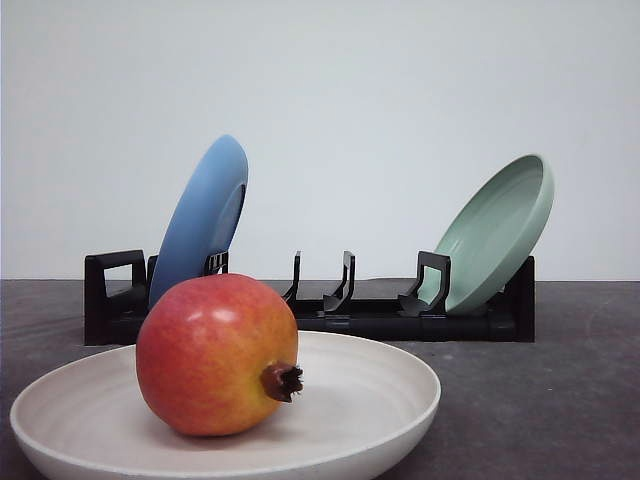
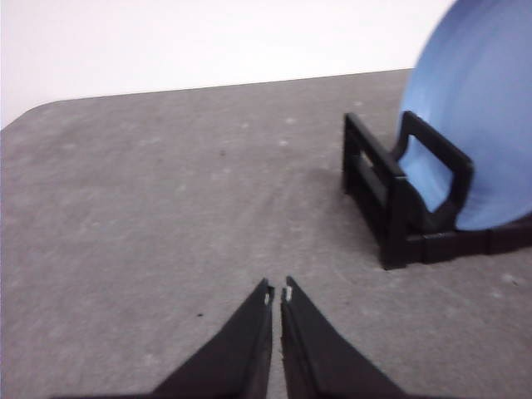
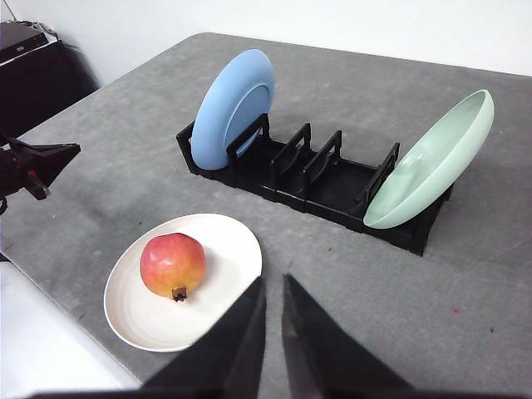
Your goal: Place pomegranate in white plate
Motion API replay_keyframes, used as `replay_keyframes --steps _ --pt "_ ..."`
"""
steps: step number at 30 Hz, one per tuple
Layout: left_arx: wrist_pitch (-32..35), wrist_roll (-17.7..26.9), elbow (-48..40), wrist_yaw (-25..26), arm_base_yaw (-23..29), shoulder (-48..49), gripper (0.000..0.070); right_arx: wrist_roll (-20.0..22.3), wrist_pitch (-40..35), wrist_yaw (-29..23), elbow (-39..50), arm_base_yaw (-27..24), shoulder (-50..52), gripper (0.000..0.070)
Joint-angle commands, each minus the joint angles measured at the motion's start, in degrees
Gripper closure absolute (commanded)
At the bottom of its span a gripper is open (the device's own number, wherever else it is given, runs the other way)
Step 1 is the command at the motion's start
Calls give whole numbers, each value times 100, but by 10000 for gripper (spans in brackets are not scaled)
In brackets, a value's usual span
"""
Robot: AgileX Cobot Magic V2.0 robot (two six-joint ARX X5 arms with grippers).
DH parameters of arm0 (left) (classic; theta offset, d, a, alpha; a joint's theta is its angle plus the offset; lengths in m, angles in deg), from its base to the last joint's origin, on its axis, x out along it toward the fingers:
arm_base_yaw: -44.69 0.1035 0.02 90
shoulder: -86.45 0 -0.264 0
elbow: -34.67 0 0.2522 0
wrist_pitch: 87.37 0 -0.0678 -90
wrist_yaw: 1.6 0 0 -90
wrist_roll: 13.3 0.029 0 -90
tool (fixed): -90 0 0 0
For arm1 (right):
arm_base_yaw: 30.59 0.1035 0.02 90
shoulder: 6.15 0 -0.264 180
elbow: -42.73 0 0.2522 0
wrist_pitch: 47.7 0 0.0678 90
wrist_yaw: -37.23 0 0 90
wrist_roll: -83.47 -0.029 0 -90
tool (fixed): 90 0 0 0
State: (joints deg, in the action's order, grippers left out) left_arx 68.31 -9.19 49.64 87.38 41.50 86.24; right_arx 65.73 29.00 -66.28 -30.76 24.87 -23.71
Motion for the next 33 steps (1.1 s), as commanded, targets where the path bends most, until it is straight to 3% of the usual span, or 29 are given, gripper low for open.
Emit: replay_keyframes --steps 1,29,33 --pt "-30 -197 -57 43 49 4 700 59 -33 -7 -35 55 -26 668" --pt "-26 -197 -57 42 103 4 700 59 -47 -6 -28 56 -24 668" --pt "-26 -197 -57 42 103 4 700 57 -55 89 -6 -428 -26 668"
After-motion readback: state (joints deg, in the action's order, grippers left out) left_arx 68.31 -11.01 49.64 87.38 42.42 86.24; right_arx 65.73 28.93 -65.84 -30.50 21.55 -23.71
